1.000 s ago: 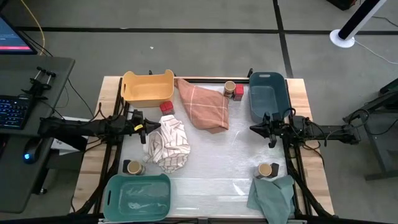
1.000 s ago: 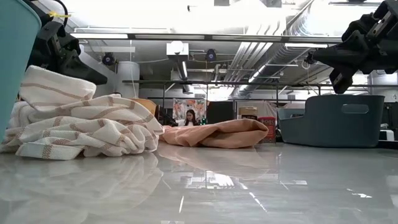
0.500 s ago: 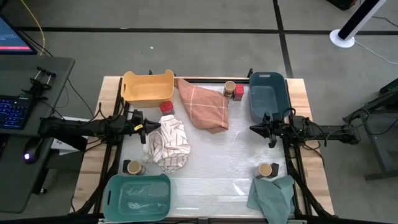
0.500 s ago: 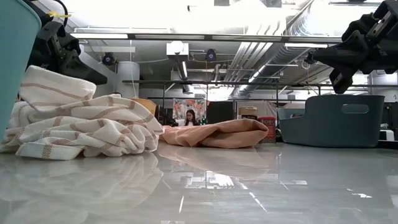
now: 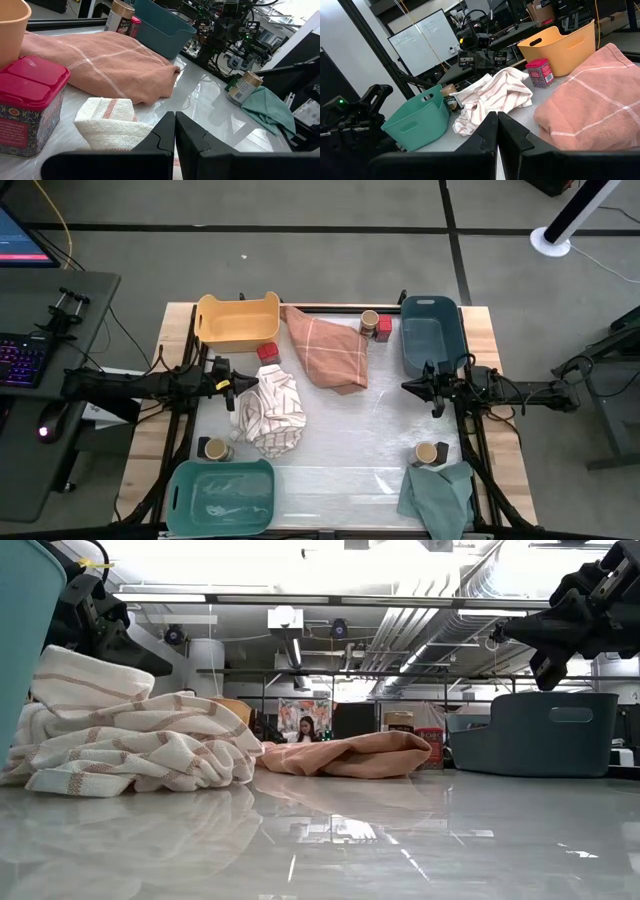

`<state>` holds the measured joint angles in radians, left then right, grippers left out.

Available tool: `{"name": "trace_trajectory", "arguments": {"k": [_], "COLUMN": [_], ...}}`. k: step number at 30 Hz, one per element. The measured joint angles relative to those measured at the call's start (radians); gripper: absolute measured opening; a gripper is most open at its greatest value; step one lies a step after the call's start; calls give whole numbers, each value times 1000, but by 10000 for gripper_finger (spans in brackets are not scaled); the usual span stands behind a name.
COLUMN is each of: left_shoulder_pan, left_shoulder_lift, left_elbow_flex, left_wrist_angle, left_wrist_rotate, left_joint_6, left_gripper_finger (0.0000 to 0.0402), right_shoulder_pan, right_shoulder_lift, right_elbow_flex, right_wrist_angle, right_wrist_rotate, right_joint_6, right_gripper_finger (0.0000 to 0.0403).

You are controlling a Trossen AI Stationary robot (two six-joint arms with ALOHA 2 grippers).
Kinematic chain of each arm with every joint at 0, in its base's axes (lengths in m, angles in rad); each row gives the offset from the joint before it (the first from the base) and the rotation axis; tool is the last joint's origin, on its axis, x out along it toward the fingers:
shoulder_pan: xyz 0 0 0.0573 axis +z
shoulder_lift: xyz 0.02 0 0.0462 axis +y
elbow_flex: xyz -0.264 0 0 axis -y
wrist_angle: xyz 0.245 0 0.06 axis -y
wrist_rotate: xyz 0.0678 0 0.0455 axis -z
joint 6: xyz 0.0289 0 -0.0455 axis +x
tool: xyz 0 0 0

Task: Sort spices by type

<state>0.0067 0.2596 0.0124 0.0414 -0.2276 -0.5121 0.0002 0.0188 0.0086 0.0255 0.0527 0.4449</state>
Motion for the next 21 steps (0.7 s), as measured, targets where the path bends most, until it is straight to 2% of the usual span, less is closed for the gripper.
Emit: {"name": "trace_trajectory", "arguments": {"k": [13, 16, 21], "left_shoulder_pan": [0, 0, 0], "left_shoulder_lift": [0, 0, 0], "left_elbow_flex": [0, 0, 0], "left_wrist_angle": [0, 0, 0], "left_wrist_rotate": [0, 0, 0], "left_joint_6": [0, 0, 0], "left_gripper_finger": [0, 0, 0], "right_shoulder_pan": [0, 0, 0], "right_shoulder_lift": [0, 2, 1], "right_elbow_flex": [0, 0, 0], "right_wrist_angle": [0, 60, 259], "right_wrist_rotate": [1, 91, 310], "right_joint_6": [-1, 23, 318], "right_gripper_finger": [1, 1, 1]}}
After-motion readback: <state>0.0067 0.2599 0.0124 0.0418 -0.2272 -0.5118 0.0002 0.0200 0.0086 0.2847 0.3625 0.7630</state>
